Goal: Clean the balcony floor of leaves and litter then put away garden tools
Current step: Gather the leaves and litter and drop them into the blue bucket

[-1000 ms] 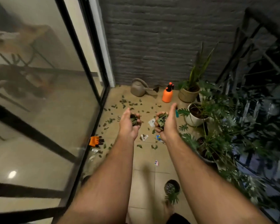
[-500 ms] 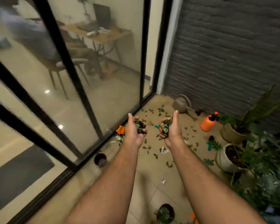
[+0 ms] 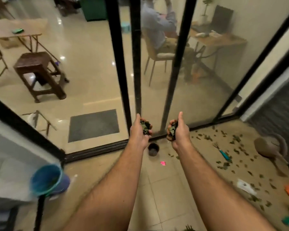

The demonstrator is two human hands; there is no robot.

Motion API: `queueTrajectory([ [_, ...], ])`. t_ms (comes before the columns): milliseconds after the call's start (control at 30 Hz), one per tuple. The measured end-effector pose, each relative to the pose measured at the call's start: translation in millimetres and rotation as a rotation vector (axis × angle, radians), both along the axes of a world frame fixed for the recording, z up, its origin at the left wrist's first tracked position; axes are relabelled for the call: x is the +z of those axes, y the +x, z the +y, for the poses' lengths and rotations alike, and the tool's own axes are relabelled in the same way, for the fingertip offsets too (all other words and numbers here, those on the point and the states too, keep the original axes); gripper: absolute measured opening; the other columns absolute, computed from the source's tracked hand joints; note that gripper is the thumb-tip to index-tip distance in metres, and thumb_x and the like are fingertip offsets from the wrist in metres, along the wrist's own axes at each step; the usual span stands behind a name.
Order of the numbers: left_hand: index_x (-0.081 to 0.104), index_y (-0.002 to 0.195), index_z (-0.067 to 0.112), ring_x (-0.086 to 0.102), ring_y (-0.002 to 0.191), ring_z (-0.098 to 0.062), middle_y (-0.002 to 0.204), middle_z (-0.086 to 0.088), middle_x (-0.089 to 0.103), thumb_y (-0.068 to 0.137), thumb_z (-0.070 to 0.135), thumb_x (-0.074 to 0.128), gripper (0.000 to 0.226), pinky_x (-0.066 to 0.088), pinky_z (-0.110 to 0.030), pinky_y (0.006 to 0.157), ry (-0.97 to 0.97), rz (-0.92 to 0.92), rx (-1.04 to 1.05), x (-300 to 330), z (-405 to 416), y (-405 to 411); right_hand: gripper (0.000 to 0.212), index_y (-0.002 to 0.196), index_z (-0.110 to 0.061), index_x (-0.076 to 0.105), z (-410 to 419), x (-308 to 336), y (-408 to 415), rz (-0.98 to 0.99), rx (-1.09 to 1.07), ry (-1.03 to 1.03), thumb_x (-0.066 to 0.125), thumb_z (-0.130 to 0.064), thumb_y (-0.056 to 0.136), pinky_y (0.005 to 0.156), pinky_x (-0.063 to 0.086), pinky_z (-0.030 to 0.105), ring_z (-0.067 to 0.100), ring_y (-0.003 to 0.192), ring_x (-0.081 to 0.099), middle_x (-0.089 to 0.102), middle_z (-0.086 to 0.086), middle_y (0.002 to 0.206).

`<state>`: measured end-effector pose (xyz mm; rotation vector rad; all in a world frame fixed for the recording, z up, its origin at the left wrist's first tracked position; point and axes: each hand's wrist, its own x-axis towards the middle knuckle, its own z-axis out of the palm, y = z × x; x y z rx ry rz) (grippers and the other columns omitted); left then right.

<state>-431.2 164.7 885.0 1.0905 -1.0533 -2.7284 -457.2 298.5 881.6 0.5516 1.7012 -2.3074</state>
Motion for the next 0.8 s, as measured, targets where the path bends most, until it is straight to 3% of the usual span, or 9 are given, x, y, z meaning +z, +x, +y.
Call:
queueTrajectory([
  [133, 0.054, 0.078, 0.019, 0.053, 0.06, -0.013, 0.071, -0.001, 0.056, 0.099, 0.043, 0.055, 0.031, 0.035, -0.022, 0.049, -0.024, -0.015, 0.126, -2, -98, 44, 0.051, 0.066, -0.021, 0.055, -103, 3, 27, -0.013, 0.143, -0.017, 0.049, -0.063, 0.094, 0.04, 0.03, 0.022, 0.013, 0.046, 0.044, 0.05, -0.002, 0.058],
  [433, 0.053, 0.076, 0.021, 0.052, 0.056, -0.012, 0.068, 0.001, 0.056, 0.1, 0.043, 0.052, 0.033, 0.032, -0.021, 0.046, -0.08, -0.073, 0.334, -14, -283, 151, 0.046, 0.074, -0.018, 0.056, -300, -6, 101, -0.034, 0.427, -0.02, 0.049, -0.059, 0.096, 0.042, 0.029, 0.022, 0.012, 0.047, 0.044, 0.051, -0.002, 0.059],
  [633, 0.052, 0.075, 0.022, 0.052, 0.055, -0.011, 0.061, 0.002, 0.055, 0.1, 0.041, 0.052, 0.032, 0.033, -0.02, 0.045, -0.055, -0.141, 0.472, -34, -361, 194, 0.045, 0.076, -0.016, 0.056, -397, -23, 130, -0.056, 0.615, 0.016, 0.048, -0.054, 0.098, 0.045, 0.027, 0.023, 0.014, 0.049, 0.043, 0.05, 0.0, 0.061],
  [800, 0.054, 0.079, 0.021, 0.054, 0.057, -0.011, 0.072, 0.0, 0.056, 0.099, 0.044, 0.053, 0.03, 0.035, -0.021, 0.042, -0.016, -0.195, 0.578, -53, -416, 206, 0.043, 0.079, -0.016, 0.058, -462, -42, 123, -0.095, 0.737, 0.064, 0.05, -0.054, 0.097, 0.044, 0.028, 0.022, 0.013, 0.05, 0.043, 0.051, 0.0, 0.063],
])
